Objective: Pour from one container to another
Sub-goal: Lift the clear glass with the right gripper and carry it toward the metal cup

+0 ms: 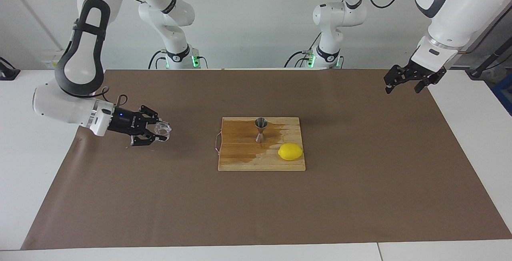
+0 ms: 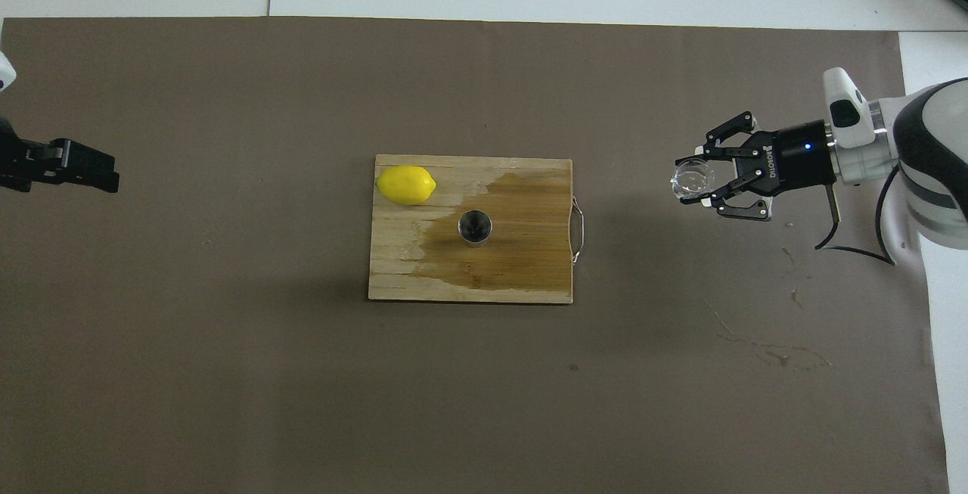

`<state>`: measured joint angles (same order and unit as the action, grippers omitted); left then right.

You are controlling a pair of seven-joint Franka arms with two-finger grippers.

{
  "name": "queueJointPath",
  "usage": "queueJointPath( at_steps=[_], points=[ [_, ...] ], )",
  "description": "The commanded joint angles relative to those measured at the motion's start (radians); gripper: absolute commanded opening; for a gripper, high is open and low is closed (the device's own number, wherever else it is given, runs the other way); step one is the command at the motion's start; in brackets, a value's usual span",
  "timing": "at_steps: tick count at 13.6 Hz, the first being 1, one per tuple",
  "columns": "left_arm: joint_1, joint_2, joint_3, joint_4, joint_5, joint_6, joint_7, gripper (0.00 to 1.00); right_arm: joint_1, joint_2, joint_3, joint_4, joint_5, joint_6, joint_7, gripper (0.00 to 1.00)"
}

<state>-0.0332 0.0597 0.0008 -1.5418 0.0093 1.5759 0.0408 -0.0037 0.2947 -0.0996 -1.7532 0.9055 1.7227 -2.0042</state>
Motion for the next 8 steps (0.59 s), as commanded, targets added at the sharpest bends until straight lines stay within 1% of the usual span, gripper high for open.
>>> queueJointPath(
  at_steps=[1,4,6,8],
  points=[
    [0.028,-0.012,-0.042,-0.014,0.005,0.001,-0.013,1.0,0.065,-0.042,0.003,-0.025,-0.007,0.046,0.028,0.08],
    [0.074,-0.008,-0.062,-0.011,0.005,-0.007,-0.002,1.0,0.16,-0.045,0.006,-0.043,0.042,0.099,0.027,0.08],
    [0.075,-0.011,-0.065,-0.011,0.005,-0.014,-0.005,1.0,0.209,-0.051,0.006,-0.055,0.064,0.129,0.027,0.08],
    [0.075,-0.015,-0.064,-0.014,0.005,-0.013,-0.004,1.0,0.246,-0.055,0.006,-0.071,0.064,0.129,0.025,0.08]
  ],
)
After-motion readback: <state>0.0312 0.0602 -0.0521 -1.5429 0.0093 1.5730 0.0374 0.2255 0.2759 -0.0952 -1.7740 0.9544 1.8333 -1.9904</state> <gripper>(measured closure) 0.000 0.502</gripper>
